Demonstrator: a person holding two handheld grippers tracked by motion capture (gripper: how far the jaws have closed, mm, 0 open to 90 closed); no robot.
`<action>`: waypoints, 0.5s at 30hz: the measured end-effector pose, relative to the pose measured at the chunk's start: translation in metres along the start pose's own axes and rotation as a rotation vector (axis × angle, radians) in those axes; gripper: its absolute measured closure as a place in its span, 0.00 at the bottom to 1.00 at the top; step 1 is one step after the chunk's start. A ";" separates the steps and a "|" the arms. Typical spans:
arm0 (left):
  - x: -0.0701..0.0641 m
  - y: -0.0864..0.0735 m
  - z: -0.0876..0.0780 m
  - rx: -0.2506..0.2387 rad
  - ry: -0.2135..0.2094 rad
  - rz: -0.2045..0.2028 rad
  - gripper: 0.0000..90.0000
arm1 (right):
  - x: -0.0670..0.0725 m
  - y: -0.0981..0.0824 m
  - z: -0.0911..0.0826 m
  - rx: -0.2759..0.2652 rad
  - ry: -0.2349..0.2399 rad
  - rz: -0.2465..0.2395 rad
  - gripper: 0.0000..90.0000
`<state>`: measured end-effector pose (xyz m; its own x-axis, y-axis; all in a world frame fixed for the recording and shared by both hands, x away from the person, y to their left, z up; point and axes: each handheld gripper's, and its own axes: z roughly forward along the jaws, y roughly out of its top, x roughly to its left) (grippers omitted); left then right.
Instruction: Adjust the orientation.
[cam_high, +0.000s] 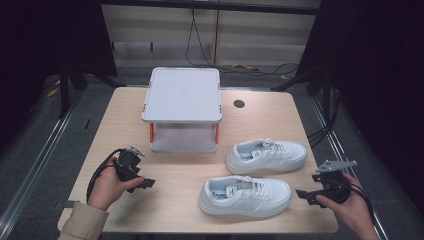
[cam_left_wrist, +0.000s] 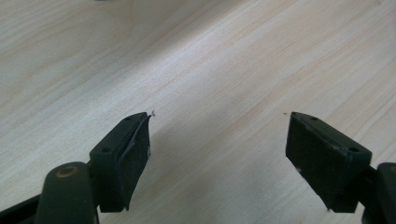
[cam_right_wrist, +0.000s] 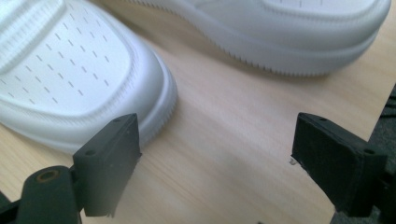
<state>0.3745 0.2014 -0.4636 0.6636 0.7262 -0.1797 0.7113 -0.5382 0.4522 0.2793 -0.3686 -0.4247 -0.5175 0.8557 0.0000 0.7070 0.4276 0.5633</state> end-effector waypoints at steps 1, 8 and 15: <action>0.000 0.000 0.000 0.004 0.001 0.000 0.24 | 0.001 0.004 -0.001 -0.006 -0.004 -0.011 0.17; -0.002 -0.001 0.000 0.004 -0.002 0.009 0.24 | 0.018 0.069 -0.011 -0.043 -0.005 -0.114 0.21; -0.004 0.001 -0.002 -0.004 -0.003 0.022 0.25 | 0.018 0.120 0.003 -0.061 0.007 -0.127 0.31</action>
<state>0.3720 0.1990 -0.4611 0.6799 0.7129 -0.1720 0.6955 -0.5525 0.4594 0.3566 -0.3014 -0.3593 -0.6044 0.7938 -0.0686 0.6051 0.5133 0.6086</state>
